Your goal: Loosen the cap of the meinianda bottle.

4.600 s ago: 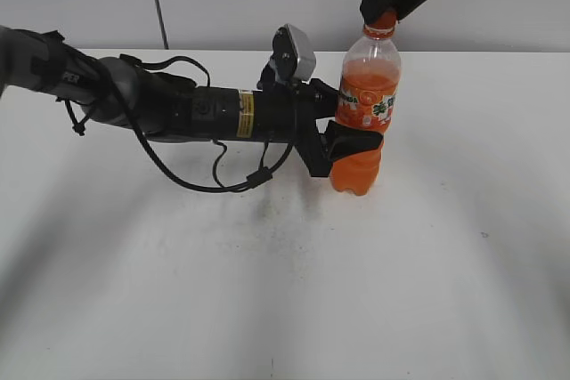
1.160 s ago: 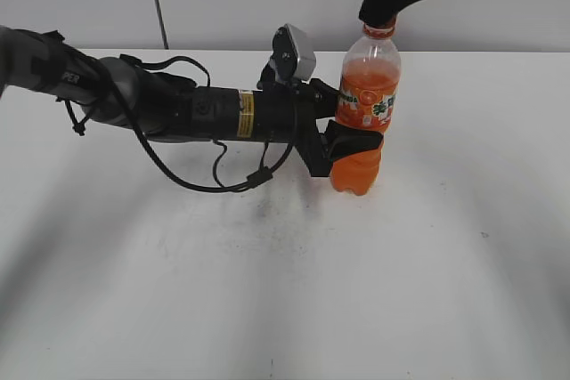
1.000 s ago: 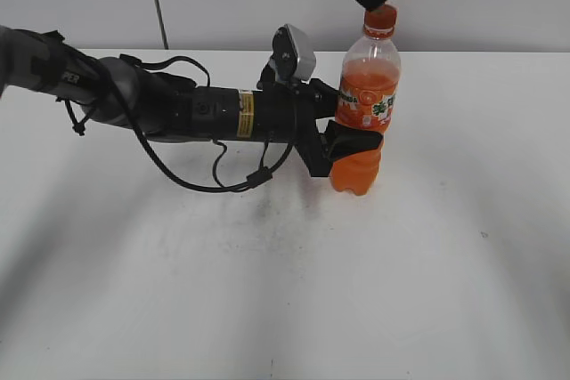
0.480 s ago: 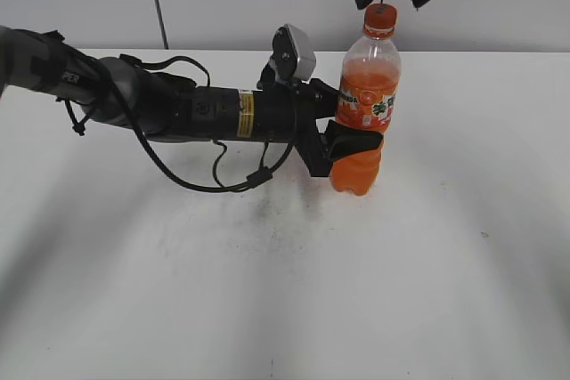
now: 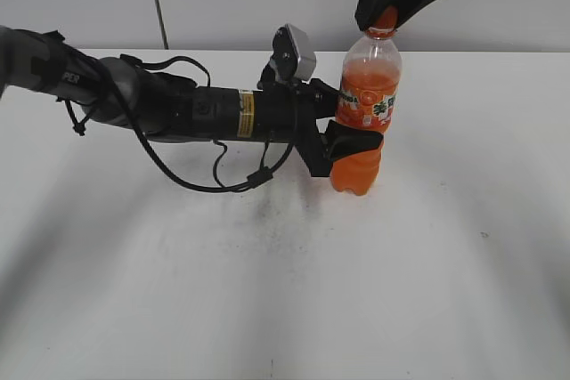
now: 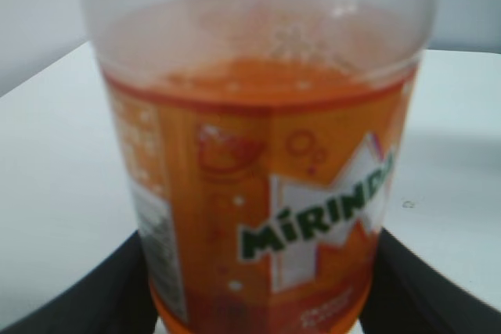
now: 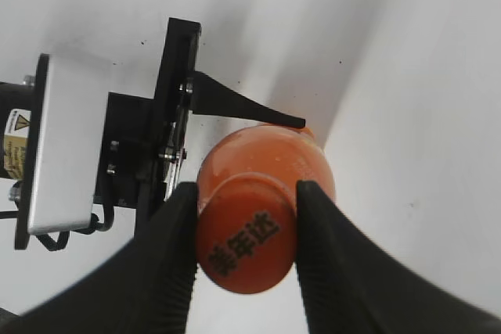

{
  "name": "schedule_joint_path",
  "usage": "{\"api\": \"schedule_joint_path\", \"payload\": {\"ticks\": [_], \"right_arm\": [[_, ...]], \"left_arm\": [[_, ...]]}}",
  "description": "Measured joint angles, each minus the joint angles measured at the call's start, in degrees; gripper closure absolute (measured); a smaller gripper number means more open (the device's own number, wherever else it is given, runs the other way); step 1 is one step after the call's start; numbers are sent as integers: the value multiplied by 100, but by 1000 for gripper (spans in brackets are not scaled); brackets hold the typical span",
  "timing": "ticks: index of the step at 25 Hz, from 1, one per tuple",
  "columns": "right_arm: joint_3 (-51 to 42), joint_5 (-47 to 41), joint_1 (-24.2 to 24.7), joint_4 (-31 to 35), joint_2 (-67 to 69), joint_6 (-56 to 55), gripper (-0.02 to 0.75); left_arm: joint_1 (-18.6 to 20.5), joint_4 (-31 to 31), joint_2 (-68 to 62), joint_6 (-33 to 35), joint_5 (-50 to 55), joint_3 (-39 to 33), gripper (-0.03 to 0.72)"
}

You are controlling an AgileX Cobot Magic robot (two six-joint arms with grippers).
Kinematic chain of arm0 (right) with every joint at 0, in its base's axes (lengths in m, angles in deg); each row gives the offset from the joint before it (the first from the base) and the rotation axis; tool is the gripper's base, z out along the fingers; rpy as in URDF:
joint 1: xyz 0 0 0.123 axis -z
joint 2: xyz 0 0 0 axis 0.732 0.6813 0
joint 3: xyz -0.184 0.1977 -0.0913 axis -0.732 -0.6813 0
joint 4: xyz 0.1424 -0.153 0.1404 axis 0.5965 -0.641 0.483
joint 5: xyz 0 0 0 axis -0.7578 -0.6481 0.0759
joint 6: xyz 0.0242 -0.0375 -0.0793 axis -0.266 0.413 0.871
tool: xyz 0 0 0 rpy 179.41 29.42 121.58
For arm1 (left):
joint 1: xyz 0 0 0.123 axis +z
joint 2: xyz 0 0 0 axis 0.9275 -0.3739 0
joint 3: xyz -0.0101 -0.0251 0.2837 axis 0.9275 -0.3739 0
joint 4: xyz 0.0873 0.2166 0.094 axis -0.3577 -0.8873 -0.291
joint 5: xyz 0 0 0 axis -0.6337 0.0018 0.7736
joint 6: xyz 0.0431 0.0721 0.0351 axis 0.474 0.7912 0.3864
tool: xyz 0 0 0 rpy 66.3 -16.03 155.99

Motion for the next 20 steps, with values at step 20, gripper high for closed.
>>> {"api": "schedule_joint_path", "payload": {"ticks": [20], "right_arm": [[114,-46,17,493,0,5310,465]], "left_arm": [[9,-19,0,6,-35,0,260]]}}
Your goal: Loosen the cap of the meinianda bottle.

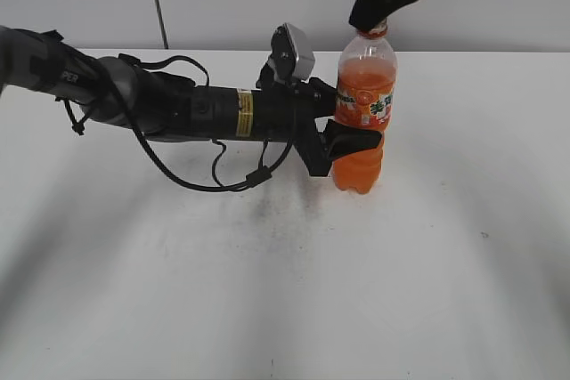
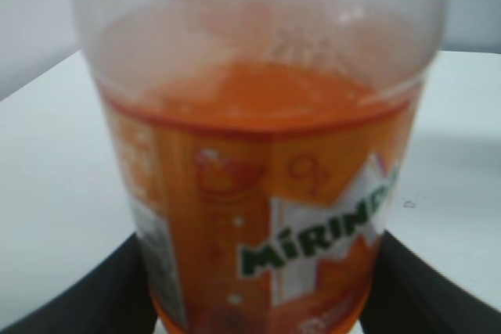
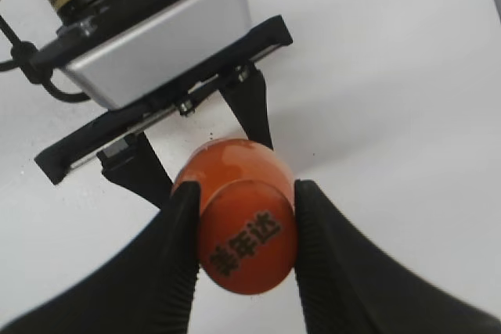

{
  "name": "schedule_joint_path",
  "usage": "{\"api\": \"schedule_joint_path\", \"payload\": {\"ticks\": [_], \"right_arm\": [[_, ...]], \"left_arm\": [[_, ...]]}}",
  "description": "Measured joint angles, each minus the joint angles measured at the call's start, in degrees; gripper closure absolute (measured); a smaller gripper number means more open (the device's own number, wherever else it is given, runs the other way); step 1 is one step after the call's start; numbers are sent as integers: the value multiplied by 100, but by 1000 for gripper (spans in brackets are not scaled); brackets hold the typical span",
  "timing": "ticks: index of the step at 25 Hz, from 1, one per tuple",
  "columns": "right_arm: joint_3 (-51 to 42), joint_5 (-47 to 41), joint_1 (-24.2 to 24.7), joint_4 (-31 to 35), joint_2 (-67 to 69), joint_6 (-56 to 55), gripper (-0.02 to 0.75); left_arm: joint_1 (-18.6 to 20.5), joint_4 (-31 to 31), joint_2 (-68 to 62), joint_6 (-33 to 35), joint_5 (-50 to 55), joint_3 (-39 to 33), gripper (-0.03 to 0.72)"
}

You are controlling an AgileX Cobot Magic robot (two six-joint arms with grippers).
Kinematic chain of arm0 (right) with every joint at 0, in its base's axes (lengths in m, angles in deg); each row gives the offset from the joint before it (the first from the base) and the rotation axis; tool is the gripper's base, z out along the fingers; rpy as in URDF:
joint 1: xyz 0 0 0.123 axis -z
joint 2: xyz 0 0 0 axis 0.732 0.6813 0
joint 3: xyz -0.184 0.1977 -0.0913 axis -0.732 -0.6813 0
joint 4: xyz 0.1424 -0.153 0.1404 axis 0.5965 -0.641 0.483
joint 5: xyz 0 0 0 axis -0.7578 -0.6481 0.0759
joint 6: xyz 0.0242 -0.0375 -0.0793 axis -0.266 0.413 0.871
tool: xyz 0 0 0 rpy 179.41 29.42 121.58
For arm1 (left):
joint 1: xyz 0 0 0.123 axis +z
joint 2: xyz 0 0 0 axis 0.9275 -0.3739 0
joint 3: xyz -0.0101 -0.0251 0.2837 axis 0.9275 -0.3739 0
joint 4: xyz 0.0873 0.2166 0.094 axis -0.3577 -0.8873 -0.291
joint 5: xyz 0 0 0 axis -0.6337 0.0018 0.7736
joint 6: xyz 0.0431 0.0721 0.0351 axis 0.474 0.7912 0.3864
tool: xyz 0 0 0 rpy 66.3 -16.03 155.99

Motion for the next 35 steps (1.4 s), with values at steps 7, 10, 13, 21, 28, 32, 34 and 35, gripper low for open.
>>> {"api": "schedule_joint_path", "payload": {"ticks": [7,10,13,21,28,32,34,35], "right_arm": [[232,0,-8,77,-355,-197,465],[243,0,-8,-226,-500,-1319,465],[248,0,113,-645,-566,-2532,465],[-261,12,1371,-1114,-802,-4121,466],[-2227,1379,1966,-1004,-1432,-4273,466],[-3727,2778,1971,-643,-1498,-4281,467],[-4401,3568,1971,-552,-1489,-4286,467],[-4693,3964,1971,-497,-1452,-4286,467]], "left_arm": [[-10,36,0,0,37,5,260],[-10,36,0,0,43,5,260],[-10,36,0,0,53,6,260],[-10,36,0,0,53,11,260],[-10,36,0,0,60,11,260],[-10,36,0,0,55,11,260],[-10,36,0,0,49,11,260],[-10,36,0,0,49,11,260]]}}
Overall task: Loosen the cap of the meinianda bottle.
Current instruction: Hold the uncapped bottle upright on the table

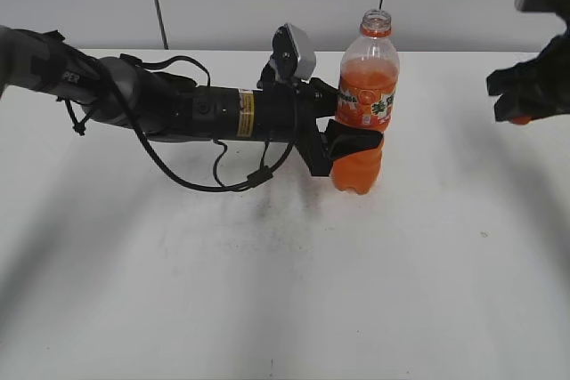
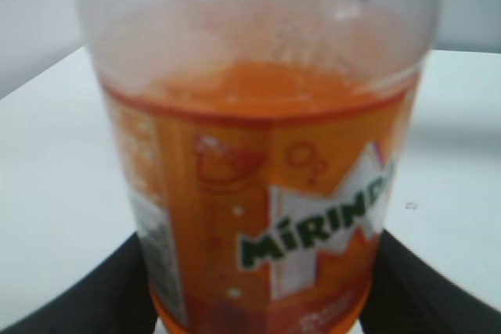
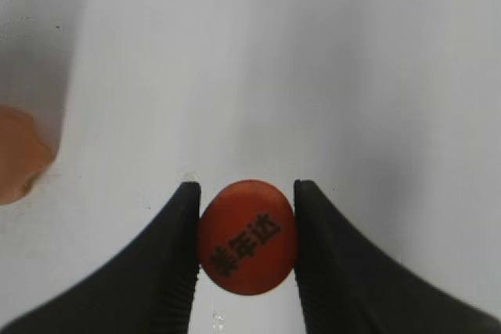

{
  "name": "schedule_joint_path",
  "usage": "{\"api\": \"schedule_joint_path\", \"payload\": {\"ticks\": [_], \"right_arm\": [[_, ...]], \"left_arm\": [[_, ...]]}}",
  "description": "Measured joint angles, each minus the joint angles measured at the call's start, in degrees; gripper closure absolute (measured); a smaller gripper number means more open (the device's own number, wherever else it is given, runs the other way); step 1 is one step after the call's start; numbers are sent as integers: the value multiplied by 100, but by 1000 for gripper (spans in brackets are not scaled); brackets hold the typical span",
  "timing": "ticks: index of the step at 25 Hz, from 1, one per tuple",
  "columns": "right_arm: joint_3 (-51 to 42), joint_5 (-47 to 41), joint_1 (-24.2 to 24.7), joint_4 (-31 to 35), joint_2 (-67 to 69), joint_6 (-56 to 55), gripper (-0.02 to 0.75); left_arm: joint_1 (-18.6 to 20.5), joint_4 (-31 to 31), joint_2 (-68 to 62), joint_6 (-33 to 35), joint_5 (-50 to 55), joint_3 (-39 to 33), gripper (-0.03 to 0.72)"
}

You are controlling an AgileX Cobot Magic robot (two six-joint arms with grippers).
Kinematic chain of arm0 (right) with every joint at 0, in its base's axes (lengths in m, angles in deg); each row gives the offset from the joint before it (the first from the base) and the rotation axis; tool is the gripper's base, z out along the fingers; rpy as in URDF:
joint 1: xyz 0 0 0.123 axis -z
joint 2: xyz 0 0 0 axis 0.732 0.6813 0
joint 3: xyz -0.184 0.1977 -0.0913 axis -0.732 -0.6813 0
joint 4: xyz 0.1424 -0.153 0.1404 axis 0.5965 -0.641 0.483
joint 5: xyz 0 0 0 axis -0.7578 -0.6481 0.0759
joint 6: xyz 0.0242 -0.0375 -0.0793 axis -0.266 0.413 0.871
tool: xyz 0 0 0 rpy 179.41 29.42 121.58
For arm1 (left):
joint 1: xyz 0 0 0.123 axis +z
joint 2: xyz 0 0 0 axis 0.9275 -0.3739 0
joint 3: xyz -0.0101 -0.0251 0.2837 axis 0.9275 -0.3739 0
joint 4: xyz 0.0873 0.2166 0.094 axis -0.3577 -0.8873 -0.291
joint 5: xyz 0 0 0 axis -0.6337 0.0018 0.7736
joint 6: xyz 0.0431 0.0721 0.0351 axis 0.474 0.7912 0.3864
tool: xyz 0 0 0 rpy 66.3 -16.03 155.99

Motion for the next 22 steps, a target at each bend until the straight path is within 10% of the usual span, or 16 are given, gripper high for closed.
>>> {"api": "schedule_joint_path", "payload": {"ticks": [22], "right_arm": [[-646,2294,0,329,1625,0,467]], "left_arm": [[0,0,0,0,1,0,260]]}}
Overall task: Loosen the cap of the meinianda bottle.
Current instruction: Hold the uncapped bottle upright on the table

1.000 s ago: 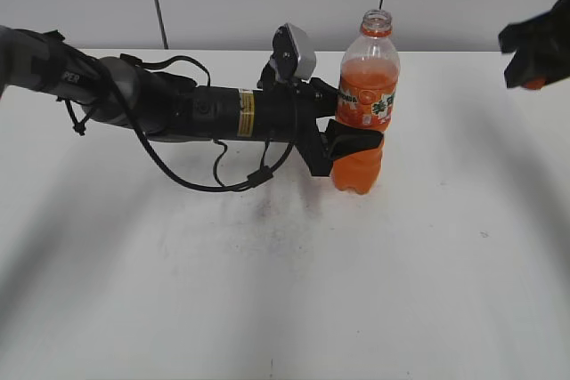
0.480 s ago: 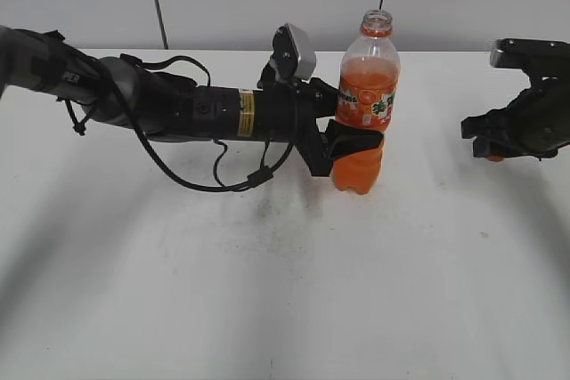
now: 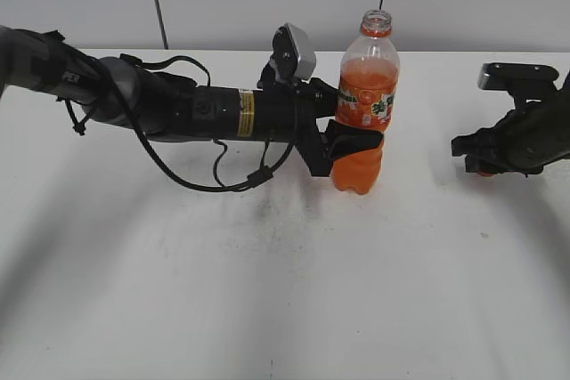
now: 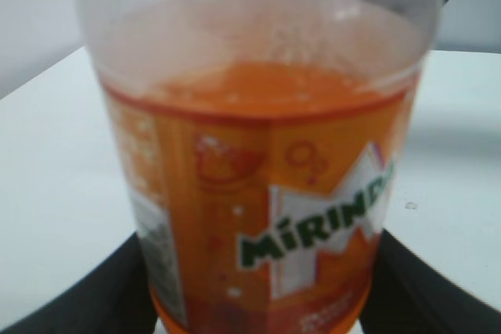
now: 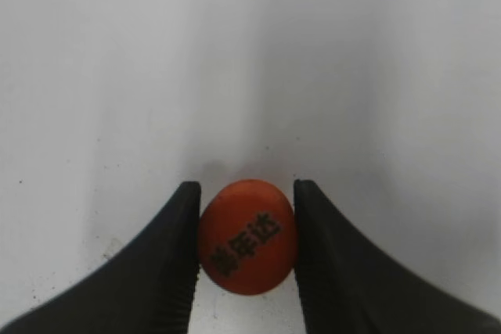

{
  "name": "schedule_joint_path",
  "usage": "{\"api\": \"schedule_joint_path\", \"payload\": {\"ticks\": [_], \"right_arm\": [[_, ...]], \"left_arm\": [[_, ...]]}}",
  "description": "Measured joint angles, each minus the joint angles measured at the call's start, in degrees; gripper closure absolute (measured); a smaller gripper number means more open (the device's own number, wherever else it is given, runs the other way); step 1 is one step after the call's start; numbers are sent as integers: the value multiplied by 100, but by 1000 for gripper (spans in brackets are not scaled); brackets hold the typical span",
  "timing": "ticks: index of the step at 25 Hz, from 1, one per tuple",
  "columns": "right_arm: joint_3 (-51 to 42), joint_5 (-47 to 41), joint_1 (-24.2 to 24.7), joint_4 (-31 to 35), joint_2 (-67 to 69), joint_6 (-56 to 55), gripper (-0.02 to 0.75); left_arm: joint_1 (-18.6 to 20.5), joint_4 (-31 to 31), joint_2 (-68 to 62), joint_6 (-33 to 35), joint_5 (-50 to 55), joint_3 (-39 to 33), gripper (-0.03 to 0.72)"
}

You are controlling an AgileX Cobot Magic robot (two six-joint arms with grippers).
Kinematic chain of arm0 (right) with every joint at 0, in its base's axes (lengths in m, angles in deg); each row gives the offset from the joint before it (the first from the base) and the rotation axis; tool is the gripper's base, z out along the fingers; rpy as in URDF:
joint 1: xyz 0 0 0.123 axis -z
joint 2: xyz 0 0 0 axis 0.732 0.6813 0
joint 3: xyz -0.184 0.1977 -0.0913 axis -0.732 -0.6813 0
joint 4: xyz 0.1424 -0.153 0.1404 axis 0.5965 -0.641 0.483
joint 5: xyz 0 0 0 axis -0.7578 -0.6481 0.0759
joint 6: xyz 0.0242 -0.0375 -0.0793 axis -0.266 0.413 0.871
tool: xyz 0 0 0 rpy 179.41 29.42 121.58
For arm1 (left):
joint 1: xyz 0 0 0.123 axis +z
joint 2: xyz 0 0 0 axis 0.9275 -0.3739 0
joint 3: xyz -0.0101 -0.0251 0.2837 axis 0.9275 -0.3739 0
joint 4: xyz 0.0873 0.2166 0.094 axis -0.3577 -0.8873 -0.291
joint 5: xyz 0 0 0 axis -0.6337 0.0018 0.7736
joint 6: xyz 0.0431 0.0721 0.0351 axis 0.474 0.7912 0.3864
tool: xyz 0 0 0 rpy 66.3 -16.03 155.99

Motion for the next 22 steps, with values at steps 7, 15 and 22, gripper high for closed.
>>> {"api": "schedule_joint_path", "payload": {"ticks": [7,15,22], "right_arm": [[0,124,0,14,147,-2,467],[0,-20,6,110,158,-2,204],[0,-78,6,147,95,-2,149]], "left_arm": [[0,0,0,0,0,0,260],[0,0,0,0,0,0,260],[10,-106,0,-48,75,0,167]]}}
